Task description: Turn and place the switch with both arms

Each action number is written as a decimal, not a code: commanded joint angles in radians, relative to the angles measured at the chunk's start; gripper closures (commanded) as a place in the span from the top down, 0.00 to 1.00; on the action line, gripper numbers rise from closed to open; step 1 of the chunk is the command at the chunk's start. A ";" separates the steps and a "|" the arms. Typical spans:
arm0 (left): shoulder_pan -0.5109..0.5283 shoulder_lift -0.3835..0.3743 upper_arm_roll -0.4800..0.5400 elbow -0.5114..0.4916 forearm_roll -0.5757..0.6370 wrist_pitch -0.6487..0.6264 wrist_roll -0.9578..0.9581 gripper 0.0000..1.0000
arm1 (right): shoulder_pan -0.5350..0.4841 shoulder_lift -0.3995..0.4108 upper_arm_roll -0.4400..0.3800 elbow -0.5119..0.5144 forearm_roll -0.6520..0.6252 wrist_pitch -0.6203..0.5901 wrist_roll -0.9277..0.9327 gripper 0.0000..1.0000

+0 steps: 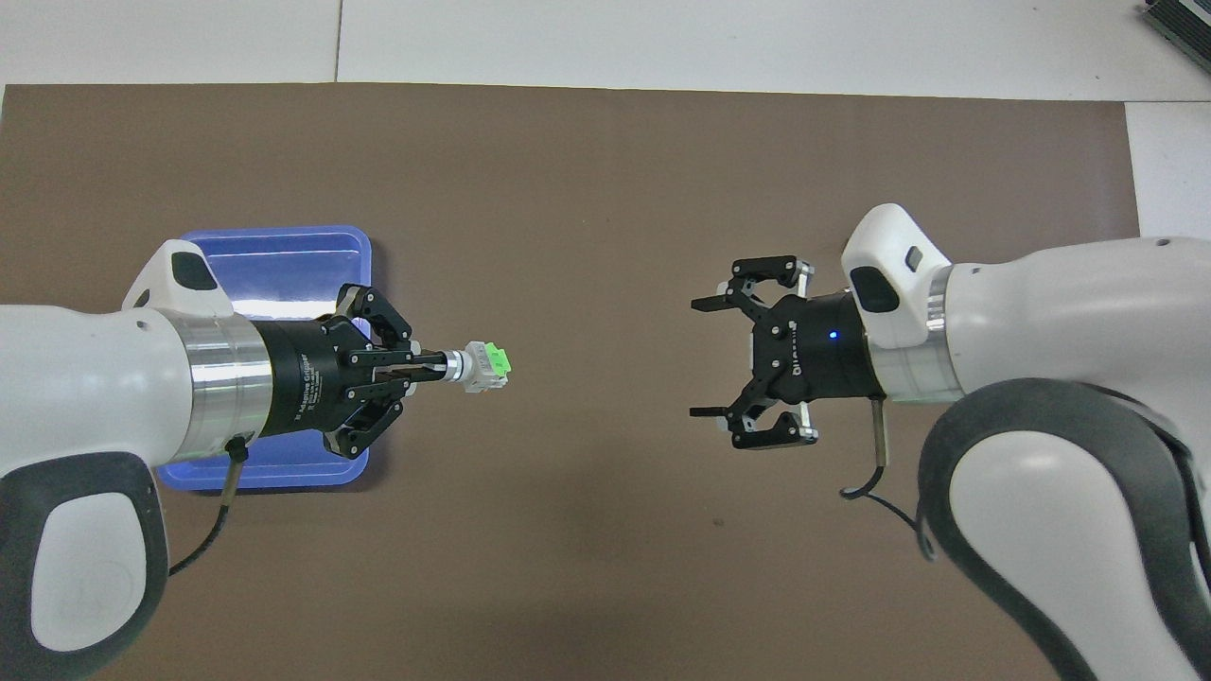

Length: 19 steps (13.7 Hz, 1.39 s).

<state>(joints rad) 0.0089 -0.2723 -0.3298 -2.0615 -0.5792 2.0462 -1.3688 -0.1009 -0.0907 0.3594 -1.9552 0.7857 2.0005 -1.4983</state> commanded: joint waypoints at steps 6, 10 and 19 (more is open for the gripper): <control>0.177 -0.093 -0.003 -0.291 0.013 0.112 0.726 0.00 | -0.086 0.019 0.019 -0.005 -0.408 0.257 0.093 1.00; 0.279 -0.012 -0.005 -0.339 0.013 0.204 0.933 0.00 | -0.089 0.041 0.023 0.008 -0.578 0.299 0.560 1.00; 0.338 0.105 -0.005 -0.397 0.013 0.335 1.028 0.39 | -0.003 0.075 -0.245 0.195 -0.755 0.154 1.108 1.00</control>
<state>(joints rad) 0.3325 -0.1482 -0.3255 -2.4376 -0.5731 2.3653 -0.3512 -0.1808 -0.0361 0.2071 -1.8366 0.0752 2.2361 -0.4953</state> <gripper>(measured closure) 0.899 0.000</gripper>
